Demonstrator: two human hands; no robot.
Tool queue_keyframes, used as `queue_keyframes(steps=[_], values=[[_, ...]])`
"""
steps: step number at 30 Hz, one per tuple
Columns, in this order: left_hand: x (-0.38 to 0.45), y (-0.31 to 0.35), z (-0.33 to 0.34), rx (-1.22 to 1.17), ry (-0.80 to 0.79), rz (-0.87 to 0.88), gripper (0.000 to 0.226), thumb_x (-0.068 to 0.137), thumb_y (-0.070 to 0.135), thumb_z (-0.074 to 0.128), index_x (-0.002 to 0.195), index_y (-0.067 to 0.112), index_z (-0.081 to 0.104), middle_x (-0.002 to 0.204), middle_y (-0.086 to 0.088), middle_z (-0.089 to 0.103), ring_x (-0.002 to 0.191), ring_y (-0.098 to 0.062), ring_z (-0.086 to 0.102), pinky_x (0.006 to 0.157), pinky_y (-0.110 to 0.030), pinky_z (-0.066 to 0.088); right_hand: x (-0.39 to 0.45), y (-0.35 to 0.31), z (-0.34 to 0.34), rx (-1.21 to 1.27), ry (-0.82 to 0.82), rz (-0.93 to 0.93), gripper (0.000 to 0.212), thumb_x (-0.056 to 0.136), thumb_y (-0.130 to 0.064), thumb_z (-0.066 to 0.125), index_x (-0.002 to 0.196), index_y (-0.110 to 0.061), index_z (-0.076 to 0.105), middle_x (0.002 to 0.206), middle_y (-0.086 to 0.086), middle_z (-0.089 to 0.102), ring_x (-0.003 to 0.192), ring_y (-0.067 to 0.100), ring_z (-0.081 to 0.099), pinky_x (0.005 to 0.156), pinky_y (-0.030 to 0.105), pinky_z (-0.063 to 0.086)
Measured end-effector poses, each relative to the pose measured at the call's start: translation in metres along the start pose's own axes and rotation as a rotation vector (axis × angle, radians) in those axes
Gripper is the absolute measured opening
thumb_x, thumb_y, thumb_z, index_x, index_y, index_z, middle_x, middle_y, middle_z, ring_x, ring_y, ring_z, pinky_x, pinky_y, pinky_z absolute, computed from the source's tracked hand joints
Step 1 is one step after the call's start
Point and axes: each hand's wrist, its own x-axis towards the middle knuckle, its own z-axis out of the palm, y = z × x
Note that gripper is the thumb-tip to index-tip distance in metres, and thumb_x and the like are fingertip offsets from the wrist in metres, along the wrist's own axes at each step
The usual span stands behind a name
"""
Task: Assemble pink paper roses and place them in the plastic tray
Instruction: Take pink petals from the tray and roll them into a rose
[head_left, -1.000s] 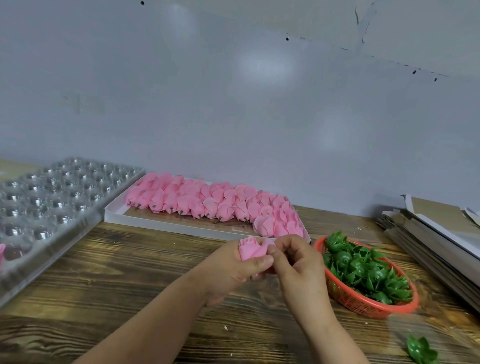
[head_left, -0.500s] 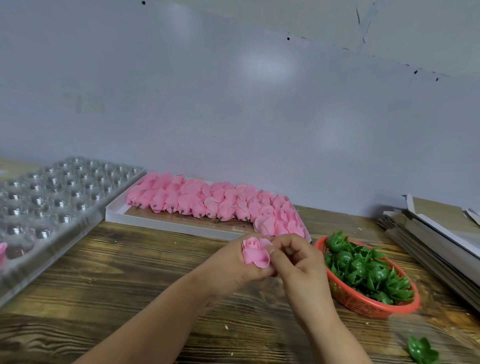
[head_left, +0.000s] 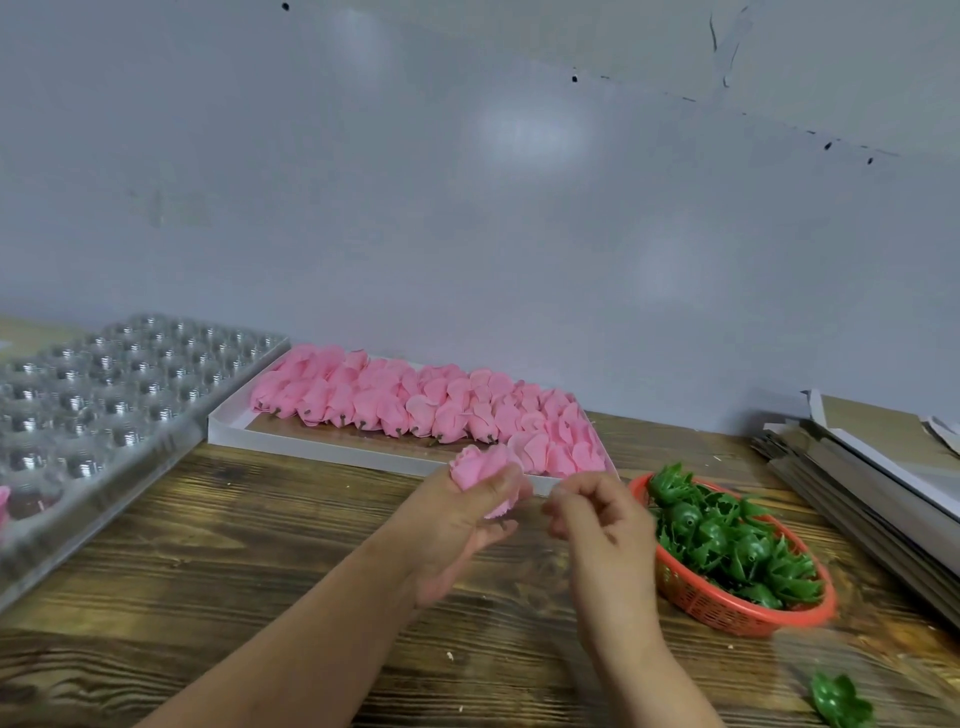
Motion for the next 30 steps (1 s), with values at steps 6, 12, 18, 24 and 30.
queue_keyframes(steps=[6, 12, 18, 24, 30], values=[[-0.003, -0.004, 0.009, -0.292, -0.036, -0.068, 0.037, 0.078, 0.031, 0.063, 0.104, 0.005, 0.066, 0.083, -0.016, 0.071, 0.073, -0.025, 0.071, 0.066, -0.032, 0.059, -0.016, 0.006, 0.02, -0.148, -0.132, -0.047, 0.035, 0.069, -0.001, 0.078, 0.082, -0.027, 0.059, 0.076, -0.021, 0.065, 0.062, -0.002, 0.058, 0.057, 0.009, 0.045], [-0.002, -0.009, 0.014, -0.378, -0.004, -0.086, 0.027, 0.081, 0.037, 0.06, 0.073, 0.02, 0.079, 0.078, -0.011, 0.07, 0.071, -0.02, 0.07, 0.069, -0.033, 0.059, -0.015, 0.009, 0.018, -0.231, -0.107, -0.133, 0.032, 0.066, -0.018, 0.076, 0.081, -0.042, 0.059, 0.079, -0.014, 0.062, 0.064, 0.006, 0.056, 0.058, 0.016, 0.046], [-0.006, -0.005, 0.016, -0.416, -0.008, -0.155, 0.035, 0.084, 0.038, 0.057, 0.098, 0.007, 0.067, 0.085, -0.014, 0.072, 0.077, -0.023, 0.072, 0.064, -0.031, 0.059, -0.013, 0.007, 0.018, -0.332, -0.071, -0.281, 0.033, 0.065, -0.02, 0.072, 0.088, -0.038, 0.057, 0.082, -0.014, 0.06, 0.078, 0.004, 0.056, 0.067, 0.02, 0.047], [-0.007, -0.005, 0.018, -0.403, 0.003, -0.199, 0.064, 0.077, 0.04, 0.061, 0.124, -0.002, 0.059, 0.092, -0.016, 0.072, 0.08, -0.024, 0.072, 0.063, -0.032, 0.059, -0.015, 0.006, 0.018, -0.34, -0.121, -0.241, 0.024, 0.071, -0.009, 0.073, 0.091, -0.022, 0.069, 0.076, -0.003, 0.066, 0.067, 0.013, 0.06, 0.061, 0.034, 0.051], [-0.008, -0.015, 0.019, -0.396, -0.052, -0.199, 0.051, 0.075, 0.047, 0.055, 0.103, 0.008, 0.07, 0.094, -0.013, 0.071, 0.089, -0.023, 0.07, 0.09, -0.04, 0.053, -0.01, -0.001, 0.016, -0.055, -0.076, 0.043, 0.036, 0.072, 0.003, 0.072, 0.072, -0.033, 0.072, 0.064, -0.006, 0.068, 0.056, 0.002, 0.055, 0.056, 0.016, 0.047]])
